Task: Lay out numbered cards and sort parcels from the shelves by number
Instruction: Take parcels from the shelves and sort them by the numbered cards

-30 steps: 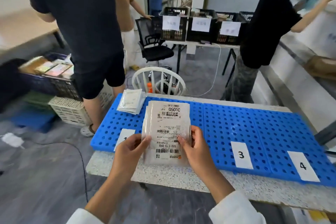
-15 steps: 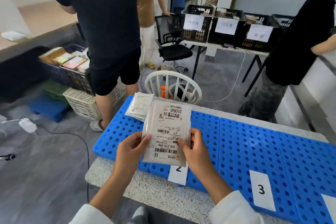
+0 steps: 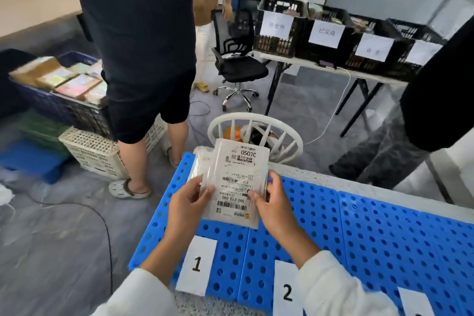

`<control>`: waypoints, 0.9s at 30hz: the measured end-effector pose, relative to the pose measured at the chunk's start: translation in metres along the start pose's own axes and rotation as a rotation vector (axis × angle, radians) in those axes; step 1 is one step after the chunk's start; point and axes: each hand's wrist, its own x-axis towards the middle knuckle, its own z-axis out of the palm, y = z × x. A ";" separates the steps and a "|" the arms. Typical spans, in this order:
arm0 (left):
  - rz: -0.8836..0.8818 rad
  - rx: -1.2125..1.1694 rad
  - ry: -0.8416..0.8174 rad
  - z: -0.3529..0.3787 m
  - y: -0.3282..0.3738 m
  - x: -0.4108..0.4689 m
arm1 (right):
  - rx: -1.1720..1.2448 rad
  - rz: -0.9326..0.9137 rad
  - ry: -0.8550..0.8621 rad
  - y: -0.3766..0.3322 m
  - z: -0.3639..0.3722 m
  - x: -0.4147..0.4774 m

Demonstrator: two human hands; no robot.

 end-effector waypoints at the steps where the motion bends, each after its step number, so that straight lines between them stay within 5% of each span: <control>1: -0.003 -0.020 0.003 -0.006 -0.001 0.012 | -0.007 0.008 -0.011 0.000 0.009 0.011; 15: -0.132 0.115 -0.017 -0.044 -0.064 0.153 | -0.225 0.160 -0.043 0.026 0.089 0.149; 27: -0.260 0.231 0.000 -0.043 -0.116 0.191 | -0.419 0.320 -0.007 0.075 0.114 0.176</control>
